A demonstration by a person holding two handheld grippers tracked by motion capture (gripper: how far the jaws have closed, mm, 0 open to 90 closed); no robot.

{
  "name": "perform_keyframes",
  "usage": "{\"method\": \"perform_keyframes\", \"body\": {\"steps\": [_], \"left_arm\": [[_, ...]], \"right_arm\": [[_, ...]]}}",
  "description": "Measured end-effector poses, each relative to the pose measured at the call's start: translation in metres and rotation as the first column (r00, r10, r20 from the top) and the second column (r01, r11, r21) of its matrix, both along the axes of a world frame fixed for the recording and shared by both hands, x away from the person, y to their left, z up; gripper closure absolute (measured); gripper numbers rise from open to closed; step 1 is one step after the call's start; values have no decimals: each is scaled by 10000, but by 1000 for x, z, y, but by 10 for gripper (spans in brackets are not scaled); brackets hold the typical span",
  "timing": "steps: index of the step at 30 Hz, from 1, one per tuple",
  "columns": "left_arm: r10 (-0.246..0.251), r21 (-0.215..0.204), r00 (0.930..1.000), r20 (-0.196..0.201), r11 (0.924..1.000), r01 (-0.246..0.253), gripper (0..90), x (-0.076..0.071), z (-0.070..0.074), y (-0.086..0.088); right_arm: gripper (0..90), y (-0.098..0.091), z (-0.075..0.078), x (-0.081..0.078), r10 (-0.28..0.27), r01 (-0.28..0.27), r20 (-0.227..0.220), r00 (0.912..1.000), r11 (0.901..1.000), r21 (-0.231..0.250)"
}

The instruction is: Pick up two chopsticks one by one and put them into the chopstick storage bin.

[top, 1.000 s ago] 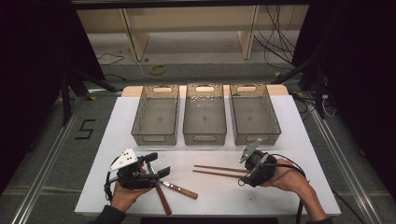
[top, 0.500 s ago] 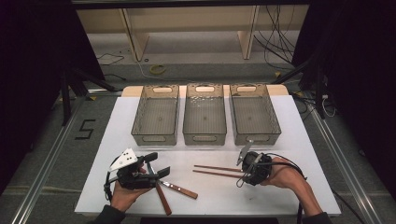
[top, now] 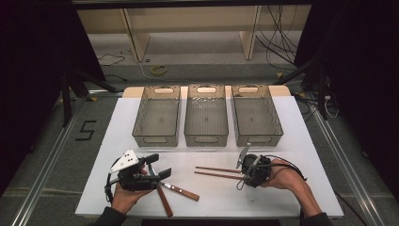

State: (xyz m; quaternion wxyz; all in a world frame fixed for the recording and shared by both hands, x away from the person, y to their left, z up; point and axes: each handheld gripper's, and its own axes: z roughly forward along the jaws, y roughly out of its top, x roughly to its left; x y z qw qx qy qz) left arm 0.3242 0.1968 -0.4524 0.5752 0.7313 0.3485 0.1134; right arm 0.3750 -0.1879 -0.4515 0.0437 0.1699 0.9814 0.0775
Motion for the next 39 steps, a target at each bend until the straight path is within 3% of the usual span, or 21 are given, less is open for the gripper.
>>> {"method": "perform_keyframes", "body": {"steps": [13,19,28,35,39], "left_arm": [[-1,0,10000,9,10000,1,196,0,0,0],[-9,7,10000,7,10000,9,197,0,0,0],[-26,100,10000,49,9999,25,198,0,1,-2],[-444,687,9990,52,9967,440,198,5,9,-10],[-981,1330,9951,-101,9862,985,201,10,15,-22]], "right_arm": [[806,3,-2,2,330,-334,-191,9993,9991,-258],[829,6,-2,0,737,-745,-201,9971,9961,-478],[845,5,0,-1,1164,-1170,-205,9930,9926,-323],[846,2,11,-3,1231,-1235,148,9923,9921,228],[846,4,20,-7,1399,-1419,386,9894,9883,552]]}}
